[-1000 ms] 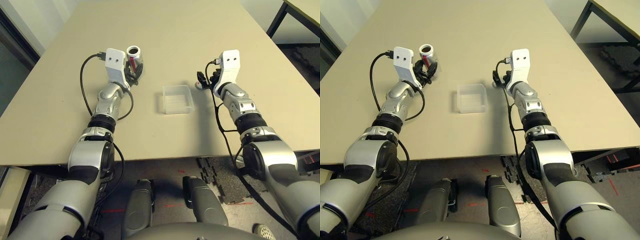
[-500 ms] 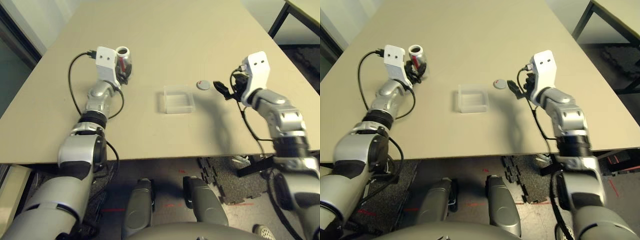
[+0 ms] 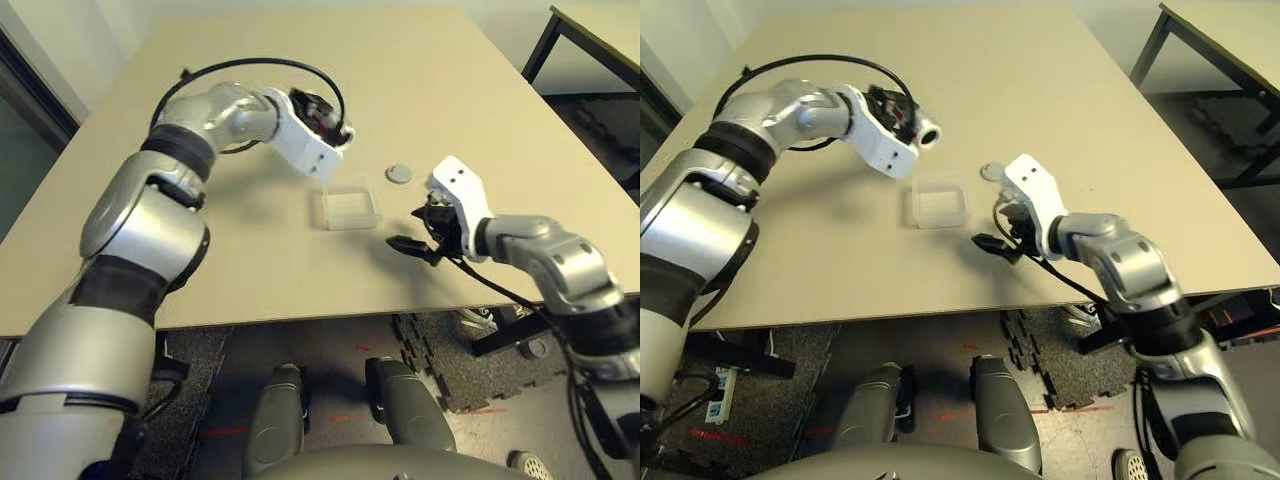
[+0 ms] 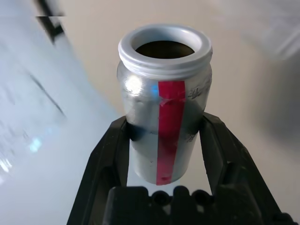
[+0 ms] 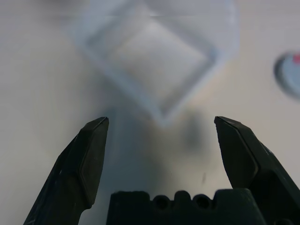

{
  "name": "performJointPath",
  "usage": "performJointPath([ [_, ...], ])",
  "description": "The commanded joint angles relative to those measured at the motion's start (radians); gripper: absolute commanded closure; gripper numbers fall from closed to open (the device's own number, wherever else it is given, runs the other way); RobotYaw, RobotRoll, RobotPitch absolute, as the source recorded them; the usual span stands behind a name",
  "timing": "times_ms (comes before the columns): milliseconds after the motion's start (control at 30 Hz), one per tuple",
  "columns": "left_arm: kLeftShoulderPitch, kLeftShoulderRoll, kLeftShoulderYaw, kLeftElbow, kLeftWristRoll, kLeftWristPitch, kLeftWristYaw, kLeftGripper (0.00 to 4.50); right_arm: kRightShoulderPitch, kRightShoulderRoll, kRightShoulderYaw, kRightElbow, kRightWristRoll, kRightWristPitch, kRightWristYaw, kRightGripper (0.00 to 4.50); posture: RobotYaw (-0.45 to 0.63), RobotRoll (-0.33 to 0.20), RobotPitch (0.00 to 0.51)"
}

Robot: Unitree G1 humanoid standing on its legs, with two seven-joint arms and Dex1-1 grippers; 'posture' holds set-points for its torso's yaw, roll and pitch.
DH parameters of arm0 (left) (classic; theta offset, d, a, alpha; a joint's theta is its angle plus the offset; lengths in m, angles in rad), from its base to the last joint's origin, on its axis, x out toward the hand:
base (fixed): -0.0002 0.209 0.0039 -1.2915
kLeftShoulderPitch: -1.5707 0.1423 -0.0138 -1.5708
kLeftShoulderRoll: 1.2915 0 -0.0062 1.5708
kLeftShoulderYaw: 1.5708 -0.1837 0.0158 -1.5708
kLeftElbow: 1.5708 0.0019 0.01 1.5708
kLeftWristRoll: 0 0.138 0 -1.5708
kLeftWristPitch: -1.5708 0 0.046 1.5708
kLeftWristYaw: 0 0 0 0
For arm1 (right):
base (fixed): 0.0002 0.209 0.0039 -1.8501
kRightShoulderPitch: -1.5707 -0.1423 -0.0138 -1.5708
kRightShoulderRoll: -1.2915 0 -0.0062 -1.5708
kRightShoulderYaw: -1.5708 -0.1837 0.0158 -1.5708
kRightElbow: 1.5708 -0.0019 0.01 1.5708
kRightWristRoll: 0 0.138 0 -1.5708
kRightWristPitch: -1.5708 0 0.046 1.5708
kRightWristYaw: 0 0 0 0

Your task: Pour the medicine from the bottle into the box.

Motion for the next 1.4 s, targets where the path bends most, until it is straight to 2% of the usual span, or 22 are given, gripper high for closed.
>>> performJointPath([
  [33,-0.012,-0.019,-0.071,0.03,0.086,-0.004,0.07,2.13,-0.015,0.027,-0.007,0.049,-0.027,-0.039,-0.023,0.0,-0.15,0.0,0.07],
  [300,-0.006,-0.058,-0.101,0.042,0.117,-0.013,0.126,2.13,0.019,0.028,-0.018,0.024,-0.03,-0.038,-0.018,0.0,-0.16,0.0,0.066],
  [467,0.01,-0.06,-0.076,0.04,0.093,-0.024,0.12,2.13,0.039,0.02,-0.023,0.003,-0.029,-0.03,-0.018,0.0,-0.15,0.0,0.06],
  [533,0.017,-0.059,-0.035,0.048,0.047,-0.024,0.086,2.13,0.044,0.017,-0.019,-0.007,-0.025,-0.024,-0.012,0.0,-0.15,0.0,0.06],
  [600,0.025,-0.063,0.063,0.063,-0.06,-0.006,0.012,2.13,0.044,0.015,-0.019,-0.016,-0.021,-0.017,-0.008,0.0,-0.16,0.0,0.068],
  [767,0.083,-0.079,0.501,0.077,-0.511,0.222,-0.242,2.13,0.048,-0.001,-0.03,-0.032,-0.015,-0.003,0.003,0.0,-0.15,0.0,0.081],
  [867,0.123,-0.077,0.653,0.057,-0.653,0.334,-0.296,2.13,0.053,-0.012,-0.034,-0.036,-0.014,0.005,0.008,0.0,-0.14,0.0,0.086],
  [1000,0.202,-0.079,0.892,0.041,-0.877,0.513,-0.288,2.13,0.057,-0.022,-0.041,-0.043,-0.01,0.016,0.012,0.0,-0.14,0.0,0.097],
  [1167,0.309,-0.091,1.037,0.018,-1.003,0.575,-0.22,2.13,0.057,-0.024,-0.048,-0.044,-0.008,0.026,0.013,0.0,-0.14,0.0,0.106],
  [1400,0.404,-0.13,1.09,0.011,-1.051,0.608,-0.148,2.13,0.056,-0.029,-0.047,-0.049,-0.006,0.038,0.018,0.0,-0.14,0.0,0.119],
])
